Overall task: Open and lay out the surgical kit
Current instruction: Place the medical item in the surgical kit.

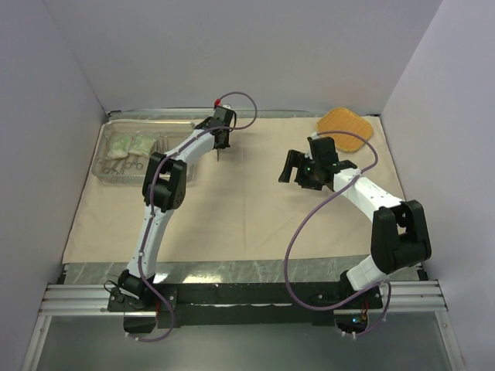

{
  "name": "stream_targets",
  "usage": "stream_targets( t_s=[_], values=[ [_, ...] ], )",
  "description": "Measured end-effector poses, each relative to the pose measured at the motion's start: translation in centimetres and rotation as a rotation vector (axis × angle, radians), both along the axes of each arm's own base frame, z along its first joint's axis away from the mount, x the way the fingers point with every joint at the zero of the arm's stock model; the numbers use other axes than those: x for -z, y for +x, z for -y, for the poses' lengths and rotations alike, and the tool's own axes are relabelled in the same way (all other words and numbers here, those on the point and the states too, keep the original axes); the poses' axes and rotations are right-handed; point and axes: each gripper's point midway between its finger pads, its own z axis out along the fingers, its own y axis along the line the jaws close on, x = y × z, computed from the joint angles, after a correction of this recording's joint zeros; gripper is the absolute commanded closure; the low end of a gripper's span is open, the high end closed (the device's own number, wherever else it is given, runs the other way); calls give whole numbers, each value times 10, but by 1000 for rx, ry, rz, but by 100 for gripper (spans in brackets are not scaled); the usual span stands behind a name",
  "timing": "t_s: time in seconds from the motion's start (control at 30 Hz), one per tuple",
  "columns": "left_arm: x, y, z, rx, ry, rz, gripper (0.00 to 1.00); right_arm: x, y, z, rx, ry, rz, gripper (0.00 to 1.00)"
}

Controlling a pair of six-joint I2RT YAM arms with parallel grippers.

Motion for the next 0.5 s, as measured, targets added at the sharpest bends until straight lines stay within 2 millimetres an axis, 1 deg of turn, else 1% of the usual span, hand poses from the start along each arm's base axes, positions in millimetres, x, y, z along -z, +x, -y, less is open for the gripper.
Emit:
stream_targets(
  t_s=[0.1, 0.13, 0.2, 0.23, 0.33, 0.5],
  values=[
    [5, -2, 0, 17, 9, -12, 89, 0, 0, 0, 0, 0, -1, 0],
    [5, -2, -1, 19, 10, -12, 84, 0, 0, 0, -1, 2, -1, 0],
    [5, -2, -2, 20, 9, -12, 78, 0, 0, -1, -2, 3, -2, 0],
    [5, -2, -2, 22, 8, -13, 72, 0, 0, -1, -2, 2, -2, 0],
    [5, -1, -3, 24, 5, -14, 65, 1, 0, -1, -3, 3, -5, 0],
    [5, -1, -2, 27, -3, -16, 63, 2, 0, -1, -5, 3, -8, 0]
  ],
)
